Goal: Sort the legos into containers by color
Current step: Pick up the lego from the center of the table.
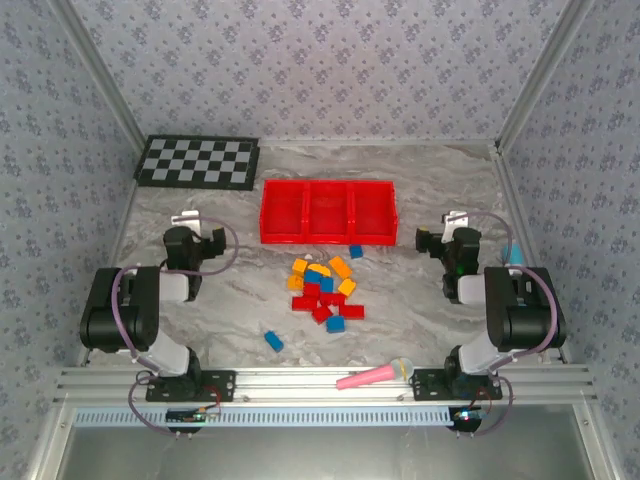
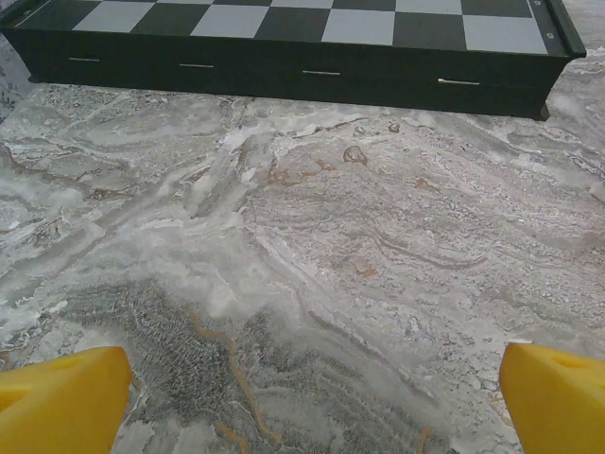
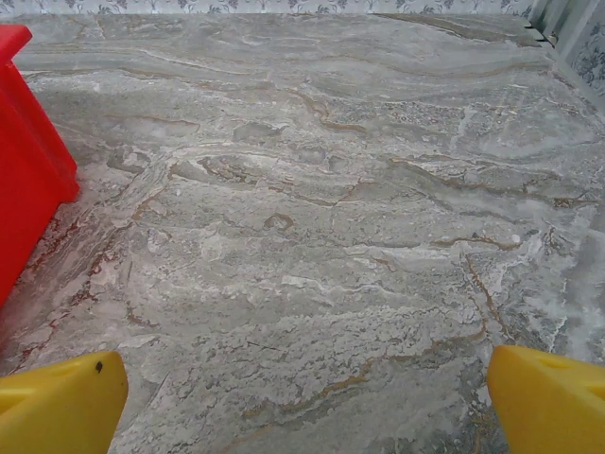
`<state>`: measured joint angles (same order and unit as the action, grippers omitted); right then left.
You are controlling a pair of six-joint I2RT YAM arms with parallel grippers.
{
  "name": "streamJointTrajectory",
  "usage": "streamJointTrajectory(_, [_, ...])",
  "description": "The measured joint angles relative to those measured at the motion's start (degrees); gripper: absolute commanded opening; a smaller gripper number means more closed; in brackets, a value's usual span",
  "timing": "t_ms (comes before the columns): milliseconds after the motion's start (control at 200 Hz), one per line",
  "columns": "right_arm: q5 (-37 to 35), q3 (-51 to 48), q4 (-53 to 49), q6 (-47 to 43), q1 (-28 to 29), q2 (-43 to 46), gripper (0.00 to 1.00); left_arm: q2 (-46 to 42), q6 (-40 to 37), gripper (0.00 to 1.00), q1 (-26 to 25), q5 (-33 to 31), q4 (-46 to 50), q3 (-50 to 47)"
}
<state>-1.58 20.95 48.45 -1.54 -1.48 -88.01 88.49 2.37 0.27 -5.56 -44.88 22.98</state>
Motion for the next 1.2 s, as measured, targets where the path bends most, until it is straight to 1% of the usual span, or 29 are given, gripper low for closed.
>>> streamJointTrajectory(270, [0.17, 0.0, 0.0, 0.0, -0.02, 0.0, 1.0, 0.02, -0.02, 1.0, 0.0, 0.02, 0.02, 0.0])
streamJointTrajectory(735, [2.49, 0.0, 0.0, 0.22, -1.22, 0.0, 1.0, 0.0, 0.0, 1.0, 0.13, 0.48, 0.02, 0.0])
streamJointTrajectory(1019, [2.38, 0.0, 0.0, 0.22, -1.14, 0.0, 1.0, 0.0, -0.13, 1.0, 0.11, 0.68, 0.02, 0.0])
streamJointTrajectory(1059, [1.11, -0.02, 0.04, 0.22, -0.72, 0.0, 1.0, 0.0, -0.52, 1.0, -0.22, 0.59, 0.02, 0.0])
streamJointTrajectory(1129, [-3.82, -0.09, -0.28, 0.11, 1.2, 0.92, 1.0, -0.9, -1.33, 1.0, -1.27, -0.15, 0.61, 0.0])
streamJointTrajectory(1159, [-5.88, -0.13, -1.44, 0.04, 2.34, 2.25, 1.0, -2.25, -1.51, 1.0, -2.27, -1.49, 2.62, 0.26])
streamJointTrajectory(1199, [-8.98, 0.15, -6.21, 0.57, 4.33, 6.16, 1.0, -4.92, -1.2, 1.0, -3.87, -3.37, 7.96, 1.51])
